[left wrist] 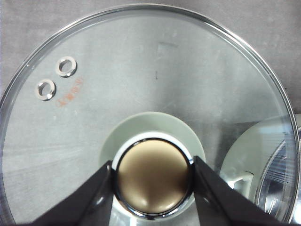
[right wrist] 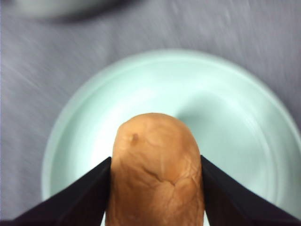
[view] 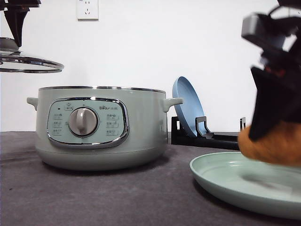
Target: Transfer potato from steamer to green plate
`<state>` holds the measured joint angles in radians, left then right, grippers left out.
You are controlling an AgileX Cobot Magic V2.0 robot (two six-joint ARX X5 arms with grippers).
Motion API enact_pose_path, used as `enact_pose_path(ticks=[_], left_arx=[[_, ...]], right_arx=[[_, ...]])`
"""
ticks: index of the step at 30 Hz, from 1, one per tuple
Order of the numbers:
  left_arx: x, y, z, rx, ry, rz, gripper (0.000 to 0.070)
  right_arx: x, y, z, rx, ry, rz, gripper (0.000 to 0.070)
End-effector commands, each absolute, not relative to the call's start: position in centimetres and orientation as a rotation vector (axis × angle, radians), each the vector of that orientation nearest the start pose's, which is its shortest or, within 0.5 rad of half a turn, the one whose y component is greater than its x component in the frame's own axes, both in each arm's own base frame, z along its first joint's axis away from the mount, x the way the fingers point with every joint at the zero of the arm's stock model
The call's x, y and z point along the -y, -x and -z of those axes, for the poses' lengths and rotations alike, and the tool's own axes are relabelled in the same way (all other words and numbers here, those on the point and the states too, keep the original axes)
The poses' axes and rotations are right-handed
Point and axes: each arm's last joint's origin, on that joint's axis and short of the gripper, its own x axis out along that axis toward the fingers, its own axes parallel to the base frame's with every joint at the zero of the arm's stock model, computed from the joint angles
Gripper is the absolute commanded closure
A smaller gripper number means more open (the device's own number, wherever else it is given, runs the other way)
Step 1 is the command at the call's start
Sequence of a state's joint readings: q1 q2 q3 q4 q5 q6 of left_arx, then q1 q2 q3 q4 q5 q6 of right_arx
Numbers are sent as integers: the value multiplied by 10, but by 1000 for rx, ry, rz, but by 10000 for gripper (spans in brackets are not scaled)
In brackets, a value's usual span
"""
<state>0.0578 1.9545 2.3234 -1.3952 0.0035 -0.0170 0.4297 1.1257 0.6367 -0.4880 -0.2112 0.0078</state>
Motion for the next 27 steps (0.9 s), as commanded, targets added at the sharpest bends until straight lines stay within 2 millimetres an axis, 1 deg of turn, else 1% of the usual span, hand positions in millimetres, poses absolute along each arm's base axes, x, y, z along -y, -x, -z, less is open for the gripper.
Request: enact_pose_path(ticks=[1,8,12,19,24,25,27], left_arx=[[-21,-370,-428,-941,49,-55,700],[-21,-371,-426,-946,50,-54,700],[-21,-372,-425,-950,53,-56,700],[-21,-372,-424,-951,53,-56,700],[-21,-373,-424,-952,53,-56,700],[-21,-373,-424,-952,53,-56,700],[-21,-373,-424,-952,53,-56,700]], right_arx=[[-93,-186,-199,-968,95,-583,401],[-93,-187,-193,-936,98,-586,401],[-93,-191,-187,-962,100,-578,401],[-96,-199,-170,-1034,96,-565,401],[-96,-200,-167,-1053,89,-559,400],[-96,-200,-167,-1052,89,-558,391],[-96,-200,-168,-1049,87,-557,331]])
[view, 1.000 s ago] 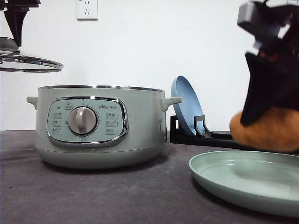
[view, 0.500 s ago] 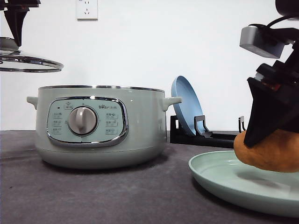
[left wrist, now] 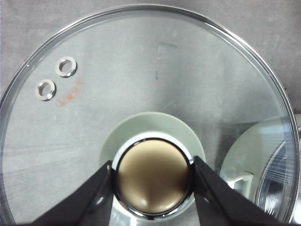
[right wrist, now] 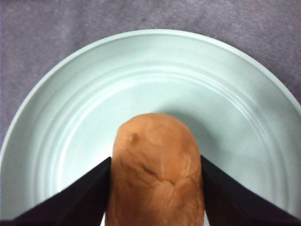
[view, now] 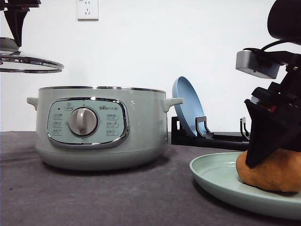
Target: Transfer potato from steamer to green plate
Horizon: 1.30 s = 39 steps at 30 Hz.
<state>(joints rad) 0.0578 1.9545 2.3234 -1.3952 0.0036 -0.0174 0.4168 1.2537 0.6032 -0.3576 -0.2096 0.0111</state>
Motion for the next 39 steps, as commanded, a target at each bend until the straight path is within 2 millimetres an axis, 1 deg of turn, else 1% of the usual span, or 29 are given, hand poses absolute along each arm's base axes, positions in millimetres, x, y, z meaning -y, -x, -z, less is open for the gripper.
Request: enact_pose_path(ticks=[1,4,6,7,9,11,14,16,19,21,24,26,28,33,36,39], left_arx=[[-21,-373,-424,-952,53,-56,700],[-21,-373,-424,-952,53,-56,700],[-21,-373,-424,-952,53,-56,700],[-21,-373,-424,-952,53,-56,700],[-21,-373,-424,-952,53,-56,700],[-21,-373,-424,-952,53,-56,700],[-21,-373,-424,-952,53,-57,700],[-21,-373,-424,-953,54,-57,700],[-21,-372,-424,-955,54,-57,700],[-21,-372,-424,-957,57,-59,700],[-21,-372,-424,-961,59,-59,700],[-21,-371,-423,-968,61,-61,700],[-21,-371,-423,-975,63,-62,700],[-19,-370,-422,-988,68,-60,700],[-15,-369,-422,-1000,66,-52,700],[-8,-369,-421,-1006,61,-37,700]], right_arx=[[-96,-201,-169,-1046,86,-557,292],[-98,-204,-176,-1030,69,-551,172],[-98,-205,-185,-1015,59,-549,84],[-99,-206,-190,-1010,56,-548,60],[-99,-206,-204,-1001,47,-545,40],[-99,-206,-220,-989,40,-546,39],[-97,-200,-251,-975,37,-549,39],[-93,-192,-273,-968,37,-551,39],[-85,-174,-308,-957,38,-556,39],[-77,-156,-331,-937,33,-565,39],[-67,-130,-358,-886,8,-614,40],[-59,-110,-372,-837,-12,-644,40],[-51,-93,-379,-788,-34,-649,40],[-32,-51,-389,-640,-81,-649,40],[-22,-31,-392,-559,-97,-636,40],[-16,-19,-392,-506,-97,-604,40]])
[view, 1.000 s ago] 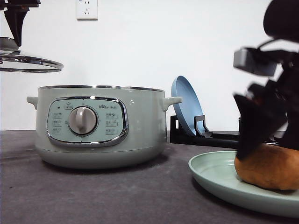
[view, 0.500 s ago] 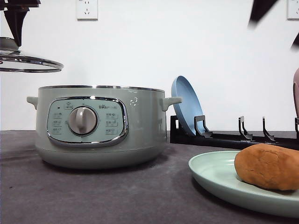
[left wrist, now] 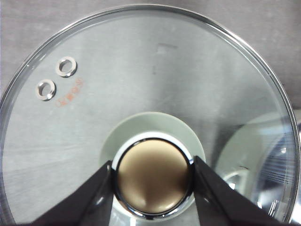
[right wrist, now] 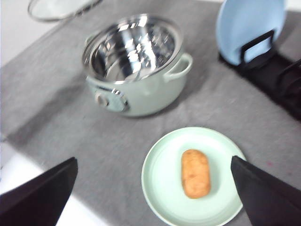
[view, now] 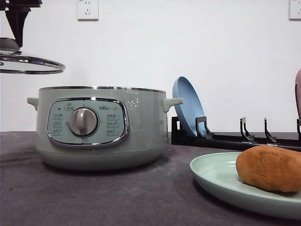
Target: Transfer potato from steamer to green plate
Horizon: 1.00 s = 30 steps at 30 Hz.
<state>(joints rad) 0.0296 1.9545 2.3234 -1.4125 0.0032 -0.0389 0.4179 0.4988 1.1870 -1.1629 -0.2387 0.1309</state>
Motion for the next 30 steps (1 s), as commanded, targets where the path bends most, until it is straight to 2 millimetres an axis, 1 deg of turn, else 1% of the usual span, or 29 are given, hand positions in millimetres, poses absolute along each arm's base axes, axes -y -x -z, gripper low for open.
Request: enact_pose_path(ticks=[1,4,7,16,21,25,30], left_arx=[[-4,-369,-421,-1009,58,-30,700],[8,-368,-420,-1022,45,-1,700],[26,-367,-420,-1025,24,41,700],[95,-355,-420,-1024,-74,215,700],[127,-345,-420,-1022,-124,299,700],[147,-337,-420,-1018,-161,357,700],[163,-329,-420,-1014,-193,405,700]], right_arx=[[-14,-16,-392,-493,-97,-596,40],[-11,-11,-392,-471,-96,-585,40],[-11,-11,-392,-465,-96,-584,40],[-13,-14,-400,-382,-106,-591,40],[-13,-14,-401,-364,-109,-593,40],[-13,-14,-401,-366,-112,-592,40],[-13,-14,-401,-372,-126,-589,40]])
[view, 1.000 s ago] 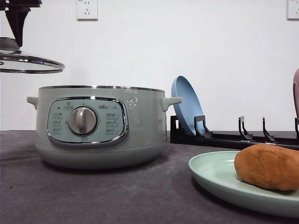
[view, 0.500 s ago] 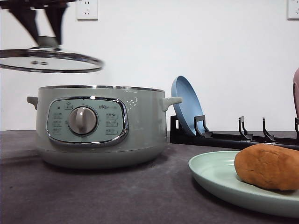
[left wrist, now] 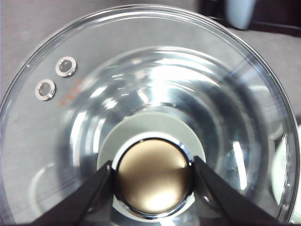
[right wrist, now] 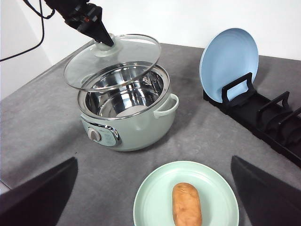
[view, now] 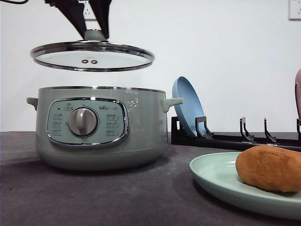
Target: Transfer potato from steamer to green plate
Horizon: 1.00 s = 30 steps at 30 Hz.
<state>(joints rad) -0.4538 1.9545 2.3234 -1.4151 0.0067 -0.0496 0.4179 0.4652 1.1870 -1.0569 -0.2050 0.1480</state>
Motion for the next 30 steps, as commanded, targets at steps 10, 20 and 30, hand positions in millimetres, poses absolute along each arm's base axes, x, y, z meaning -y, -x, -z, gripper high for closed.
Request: enact_pose_path(ticks=[10,20,30], left_arx=[[177,-326,-405,-1073,-236,436,700],[183,-332,-380,-1130,-261,439,700],[188,-340,-367,-1110,-255,441,700]], right_arx=[[-13,-14,-401,-375,-133,-588,40],[-12,-15,-401,-372,-131,-570,40],[-12,-15,-401,-373,-130,-570,40]])
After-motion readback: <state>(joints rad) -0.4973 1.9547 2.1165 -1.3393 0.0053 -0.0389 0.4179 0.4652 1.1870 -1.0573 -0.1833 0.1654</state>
